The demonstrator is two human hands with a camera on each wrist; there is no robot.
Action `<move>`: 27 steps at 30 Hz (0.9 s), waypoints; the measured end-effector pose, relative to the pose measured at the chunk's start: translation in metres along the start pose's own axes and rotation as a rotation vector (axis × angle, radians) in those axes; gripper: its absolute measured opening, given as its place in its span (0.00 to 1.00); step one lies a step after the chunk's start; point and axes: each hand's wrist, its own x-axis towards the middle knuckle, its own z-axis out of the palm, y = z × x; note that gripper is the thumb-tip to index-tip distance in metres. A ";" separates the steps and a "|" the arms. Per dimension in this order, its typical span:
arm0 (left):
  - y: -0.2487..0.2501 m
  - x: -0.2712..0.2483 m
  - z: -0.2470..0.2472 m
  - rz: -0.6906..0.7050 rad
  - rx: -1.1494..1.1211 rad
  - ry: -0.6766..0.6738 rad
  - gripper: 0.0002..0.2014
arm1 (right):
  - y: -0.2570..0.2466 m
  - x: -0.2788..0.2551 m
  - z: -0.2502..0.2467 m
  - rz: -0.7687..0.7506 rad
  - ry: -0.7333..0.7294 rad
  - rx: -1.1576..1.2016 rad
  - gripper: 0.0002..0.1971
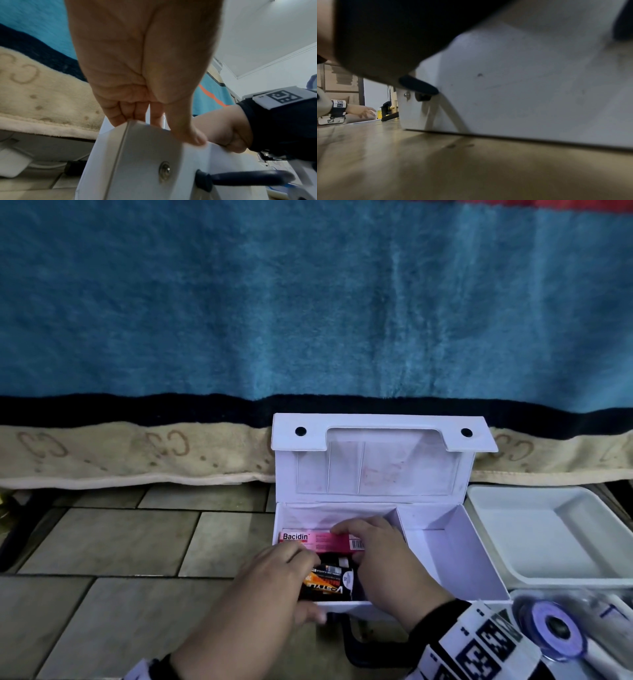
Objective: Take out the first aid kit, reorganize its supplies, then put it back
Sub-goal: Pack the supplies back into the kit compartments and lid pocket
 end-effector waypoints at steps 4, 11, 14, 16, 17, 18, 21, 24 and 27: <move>-0.002 -0.004 0.002 -0.007 0.097 -0.020 0.32 | 0.001 0.000 0.000 0.006 -0.009 0.030 0.32; 0.004 -0.004 0.003 -0.016 -0.035 0.010 0.27 | 0.003 0.001 -0.001 -0.017 -0.021 0.043 0.31; 0.003 -0.006 0.004 -0.011 -0.069 0.024 0.26 | 0.003 0.001 0.000 -0.028 -0.006 0.016 0.31; 0.003 -0.006 0.004 -0.029 -0.055 0.017 0.26 | 0.002 0.000 -0.002 -0.029 -0.006 -0.013 0.30; 0.003 -0.006 0.005 -0.037 -0.053 0.008 0.26 | 0.001 -0.001 -0.003 -0.029 -0.005 -0.021 0.30; 0.003 -0.005 0.005 -0.041 -0.058 0.016 0.26 | 0.000 -0.001 -0.003 -0.030 -0.001 -0.026 0.30; 0.001 -0.004 0.008 -0.060 -0.066 0.075 0.26 | -0.002 0.001 -0.004 -0.023 0.006 -0.036 0.30; -0.001 -0.003 0.010 -0.097 -0.022 0.026 0.27 | -0.002 0.001 -0.005 -0.025 0.002 -0.032 0.31; 0.001 -0.003 0.005 -0.103 0.041 -0.016 0.33 | -0.002 0.000 -0.004 -0.037 0.010 -0.066 0.30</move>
